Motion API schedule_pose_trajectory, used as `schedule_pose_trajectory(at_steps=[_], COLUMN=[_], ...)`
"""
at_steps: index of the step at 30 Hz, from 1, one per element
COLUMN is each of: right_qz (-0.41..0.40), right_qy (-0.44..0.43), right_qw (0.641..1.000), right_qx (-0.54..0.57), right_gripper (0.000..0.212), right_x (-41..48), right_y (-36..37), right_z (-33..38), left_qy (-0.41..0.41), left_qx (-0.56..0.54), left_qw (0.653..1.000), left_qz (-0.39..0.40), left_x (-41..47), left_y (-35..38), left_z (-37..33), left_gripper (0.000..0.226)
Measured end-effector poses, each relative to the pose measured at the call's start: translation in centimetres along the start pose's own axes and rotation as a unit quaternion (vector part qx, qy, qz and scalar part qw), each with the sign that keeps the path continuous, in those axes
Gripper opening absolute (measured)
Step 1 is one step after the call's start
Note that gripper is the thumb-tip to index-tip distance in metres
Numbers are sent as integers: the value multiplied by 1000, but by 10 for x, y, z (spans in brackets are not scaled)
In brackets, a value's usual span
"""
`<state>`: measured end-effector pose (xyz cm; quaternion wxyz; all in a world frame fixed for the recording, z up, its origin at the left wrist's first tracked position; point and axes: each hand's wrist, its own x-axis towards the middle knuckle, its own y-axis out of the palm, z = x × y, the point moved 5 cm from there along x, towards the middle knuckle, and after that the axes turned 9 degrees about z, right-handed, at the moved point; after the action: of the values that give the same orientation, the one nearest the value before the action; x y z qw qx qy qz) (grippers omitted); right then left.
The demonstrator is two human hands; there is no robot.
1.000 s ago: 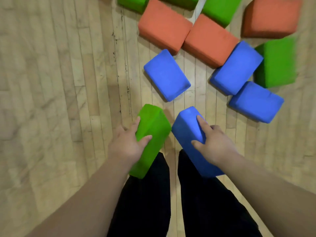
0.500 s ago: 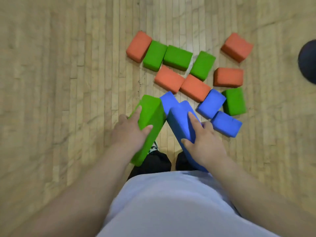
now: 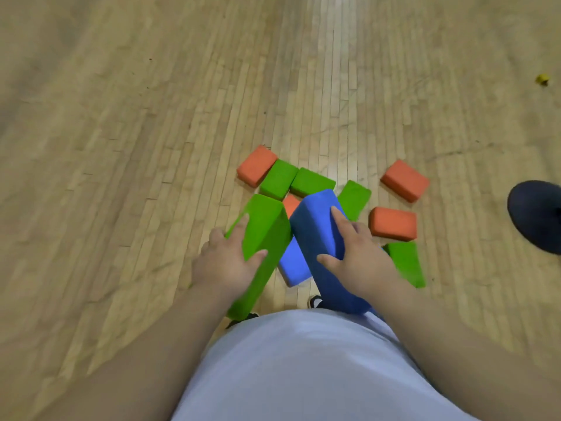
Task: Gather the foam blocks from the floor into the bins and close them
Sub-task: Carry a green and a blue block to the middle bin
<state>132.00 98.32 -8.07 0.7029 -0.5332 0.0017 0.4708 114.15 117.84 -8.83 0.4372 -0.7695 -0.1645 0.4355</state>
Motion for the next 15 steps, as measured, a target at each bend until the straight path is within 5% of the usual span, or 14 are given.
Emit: schedule_pose_trajectory(at_steps=[9,15], right_qz=[115,231], right_qy=[-125,-244], right_qw=[981,922], right_qx=[-97,-194], right_gripper=[90,91], right_x=[42,37], right_y=[-37,9], right_z=[-26,5], left_qy=[-156,-313], left_qx=[-105,-222], left_qw=[982,923], left_qz=[-18,-24], left_x=[-35,-131], left_y=[46,111], left_z=[-34,-10], left_gripper=[83,82])
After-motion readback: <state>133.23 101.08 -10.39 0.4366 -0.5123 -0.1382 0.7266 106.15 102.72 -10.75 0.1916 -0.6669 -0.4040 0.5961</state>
